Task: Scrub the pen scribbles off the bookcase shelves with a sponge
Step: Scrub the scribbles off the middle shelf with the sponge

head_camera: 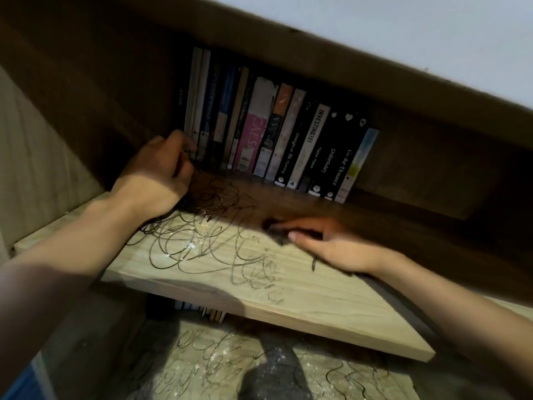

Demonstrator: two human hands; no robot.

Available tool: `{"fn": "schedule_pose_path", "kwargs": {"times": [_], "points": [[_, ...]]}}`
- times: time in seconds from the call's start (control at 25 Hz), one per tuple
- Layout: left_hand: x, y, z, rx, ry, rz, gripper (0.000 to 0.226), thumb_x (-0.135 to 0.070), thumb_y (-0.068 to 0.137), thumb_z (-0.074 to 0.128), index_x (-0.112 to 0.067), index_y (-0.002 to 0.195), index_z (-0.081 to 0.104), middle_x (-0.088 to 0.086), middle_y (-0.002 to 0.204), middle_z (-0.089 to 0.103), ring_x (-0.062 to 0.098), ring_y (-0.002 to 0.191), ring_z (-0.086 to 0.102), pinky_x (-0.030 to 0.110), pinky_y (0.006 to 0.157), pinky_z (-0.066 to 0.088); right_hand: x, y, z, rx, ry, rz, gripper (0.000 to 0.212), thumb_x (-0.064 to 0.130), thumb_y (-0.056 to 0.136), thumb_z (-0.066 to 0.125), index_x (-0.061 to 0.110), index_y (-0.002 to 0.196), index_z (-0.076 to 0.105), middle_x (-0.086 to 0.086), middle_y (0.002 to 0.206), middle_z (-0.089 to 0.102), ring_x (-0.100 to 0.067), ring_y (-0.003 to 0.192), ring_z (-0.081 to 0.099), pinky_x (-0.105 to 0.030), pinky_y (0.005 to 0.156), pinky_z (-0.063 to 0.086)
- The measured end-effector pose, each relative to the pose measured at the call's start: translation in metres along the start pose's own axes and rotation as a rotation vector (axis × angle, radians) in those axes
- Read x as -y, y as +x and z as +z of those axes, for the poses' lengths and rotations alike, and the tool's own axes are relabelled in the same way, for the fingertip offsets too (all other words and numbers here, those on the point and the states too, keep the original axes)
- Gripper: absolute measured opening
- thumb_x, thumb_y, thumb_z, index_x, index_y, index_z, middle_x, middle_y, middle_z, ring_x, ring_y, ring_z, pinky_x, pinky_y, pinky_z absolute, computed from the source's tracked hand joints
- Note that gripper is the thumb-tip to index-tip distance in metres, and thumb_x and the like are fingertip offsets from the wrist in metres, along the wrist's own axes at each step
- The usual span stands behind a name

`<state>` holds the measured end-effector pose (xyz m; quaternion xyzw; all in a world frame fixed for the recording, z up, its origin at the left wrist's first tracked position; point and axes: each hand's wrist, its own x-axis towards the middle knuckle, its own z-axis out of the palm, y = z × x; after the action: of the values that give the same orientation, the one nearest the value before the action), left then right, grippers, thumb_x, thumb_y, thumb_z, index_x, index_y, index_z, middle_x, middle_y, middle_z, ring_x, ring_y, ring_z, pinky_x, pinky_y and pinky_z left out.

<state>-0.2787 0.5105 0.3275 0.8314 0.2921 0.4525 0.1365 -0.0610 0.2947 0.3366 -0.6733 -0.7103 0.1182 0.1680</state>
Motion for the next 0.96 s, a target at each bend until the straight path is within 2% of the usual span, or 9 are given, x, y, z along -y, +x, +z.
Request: {"fn": "schedule_pose_path", "kwargs": {"times": [0.16,0.28,0.36,0.44,0.6,0.72,0.76,0.88,0.96], "points": [[0.001,-0.002,0.001,0.010,-0.008,0.001,0.028,-0.012,0.090,0.052,-0.020,0.117,0.054,0.015,0.102,0.055,0.033,0.090,0.056,0.036,0.081,0.045,-0.012,0.038,0.002,-0.235,-0.078,0.236,0.032,0.025,0.101,0.045,0.030,0.131,0.056,0.012,0.133,0.055,-0.011,0.123,0.052,-0.009,0.089,0.036],[0.005,0.001,0.001,0.008,0.010,-0.001,0.027,-0.013,0.091,0.051,-0.021,0.117,0.053,0.016,0.102,0.055,0.034,0.089,0.056,0.039,0.080,0.047,0.046,0.018,0.030,-0.069,0.022,0.007,0.033,0.028,0.101,0.044,0.032,0.132,0.053,0.026,0.124,0.058,-0.004,0.112,0.058,-0.023,0.094,0.044],[0.005,0.002,0.002,0.015,0.009,0.000,0.027,-0.013,0.091,0.051,-0.021,0.116,0.053,0.017,0.101,0.055,0.035,0.088,0.056,0.042,0.080,0.048,0.064,-0.017,0.034,-0.002,0.059,-0.127,0.033,0.029,0.099,0.048,0.034,0.132,0.054,0.025,0.139,0.047,0.004,0.129,0.042,-0.028,0.114,0.029],[0.006,0.001,0.003,0.011,0.011,0.002,0.027,-0.013,0.091,0.051,-0.021,0.117,0.053,0.017,0.101,0.056,0.035,0.087,0.056,0.042,0.080,0.049,0.042,-0.039,0.021,-0.017,0.104,-0.100,0.032,0.028,0.098,0.050,0.032,0.130,0.056,0.018,0.142,0.047,0.006,0.133,0.038,-0.022,0.115,0.025],[-0.002,-0.002,0.007,0.023,0.047,0.030,0.027,-0.013,0.090,0.052,-0.018,0.116,0.054,0.019,0.099,0.056,0.038,0.088,0.056,0.041,0.080,0.047,-0.010,-0.028,-0.007,-0.198,0.045,0.300,0.033,0.023,0.101,0.044,0.028,0.132,0.056,0.011,0.135,0.054,-0.004,0.121,0.052,-0.015,0.100,0.039],[-0.004,-0.005,0.007,0.011,0.077,0.046,0.028,-0.012,0.090,0.052,-0.014,0.118,0.055,0.023,0.100,0.055,0.040,0.088,0.056,0.043,0.079,0.047,0.021,-0.011,0.011,-0.181,0.011,0.271,0.032,0.029,0.102,0.042,0.031,0.131,0.055,0.007,0.111,0.068,-0.002,0.071,0.062,-0.008,0.058,0.043],[-0.002,-0.004,0.005,-0.030,0.082,0.025,0.028,-0.012,0.090,0.053,-0.013,0.118,0.055,0.025,0.102,0.056,0.042,0.090,0.057,0.044,0.081,0.048,0.042,-0.012,0.022,-0.166,0.010,0.171,0.032,0.031,0.101,0.043,0.034,0.130,0.056,0.011,0.111,0.068,0.000,0.067,0.061,-0.008,0.060,0.045],[0.009,0.000,-0.003,-0.118,0.085,-0.056,0.030,-0.009,0.090,0.053,-0.013,0.119,0.055,0.027,0.108,0.057,0.044,0.099,0.056,0.046,0.087,0.046,0.077,-0.027,0.041,-0.050,0.049,-0.078,0.032,0.028,0.099,0.049,0.032,0.130,0.056,0.015,0.143,0.047,0.004,0.126,0.045,-0.022,0.111,0.029],[0.011,-0.001,-0.006,-0.149,0.066,-0.056,0.029,-0.008,0.090,0.051,-0.012,0.119,0.055,0.026,0.108,0.060,0.043,0.100,0.057,0.045,0.088,0.046,0.059,-0.031,0.026,-0.018,0.080,-0.063,0.032,0.027,0.097,0.052,0.029,0.129,0.058,0.020,0.135,0.053,0.011,0.124,0.044,-0.013,0.108,0.029]]}}
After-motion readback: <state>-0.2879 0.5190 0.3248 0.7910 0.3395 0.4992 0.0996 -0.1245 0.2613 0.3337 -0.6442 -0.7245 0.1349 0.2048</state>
